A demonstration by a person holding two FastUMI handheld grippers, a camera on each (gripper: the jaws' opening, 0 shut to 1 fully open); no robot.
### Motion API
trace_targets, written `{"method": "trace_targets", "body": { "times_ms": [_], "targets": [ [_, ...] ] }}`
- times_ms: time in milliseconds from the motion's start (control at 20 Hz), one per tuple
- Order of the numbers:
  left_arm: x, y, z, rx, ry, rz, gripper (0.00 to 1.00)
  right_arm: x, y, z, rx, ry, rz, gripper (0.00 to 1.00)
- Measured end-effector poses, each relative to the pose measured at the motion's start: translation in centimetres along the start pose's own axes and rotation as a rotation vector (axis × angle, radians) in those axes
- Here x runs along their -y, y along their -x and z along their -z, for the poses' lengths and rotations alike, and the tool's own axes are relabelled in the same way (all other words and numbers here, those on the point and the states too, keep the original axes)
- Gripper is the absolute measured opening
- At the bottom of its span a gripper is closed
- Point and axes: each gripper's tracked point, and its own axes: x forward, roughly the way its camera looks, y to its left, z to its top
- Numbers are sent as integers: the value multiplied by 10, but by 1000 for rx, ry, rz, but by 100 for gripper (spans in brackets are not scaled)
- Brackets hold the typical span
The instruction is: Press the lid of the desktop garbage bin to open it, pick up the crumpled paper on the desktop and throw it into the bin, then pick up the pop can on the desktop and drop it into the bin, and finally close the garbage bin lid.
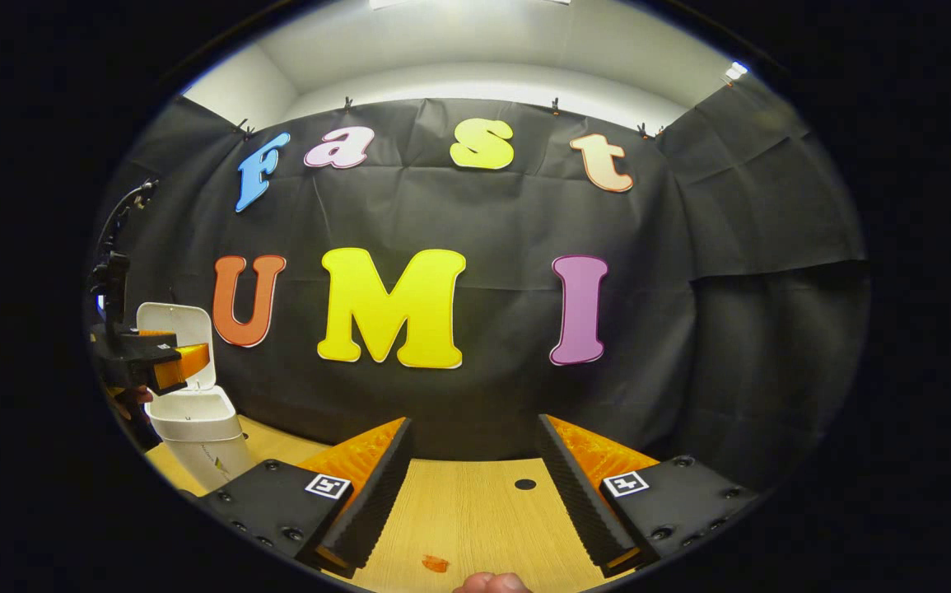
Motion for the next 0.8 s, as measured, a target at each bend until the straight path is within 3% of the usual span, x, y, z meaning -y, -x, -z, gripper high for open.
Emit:
{"method": "trace_targets", "body": {
  "times_ms": [200, 450, 800],
  "targets": [
    [19, 16, 10, -6, -12, 81, 98, -2, -2, 26, -43, 17, -41, 95],
    [43, 45, 35, -54, -3, 153, 98, -24, 4, 98, -222, 44, -203, 95],
    [56, 80, 68, -151, -13, 138, 99, -27, 11, 184, -407, 20, -257, 95]
  ]
}}
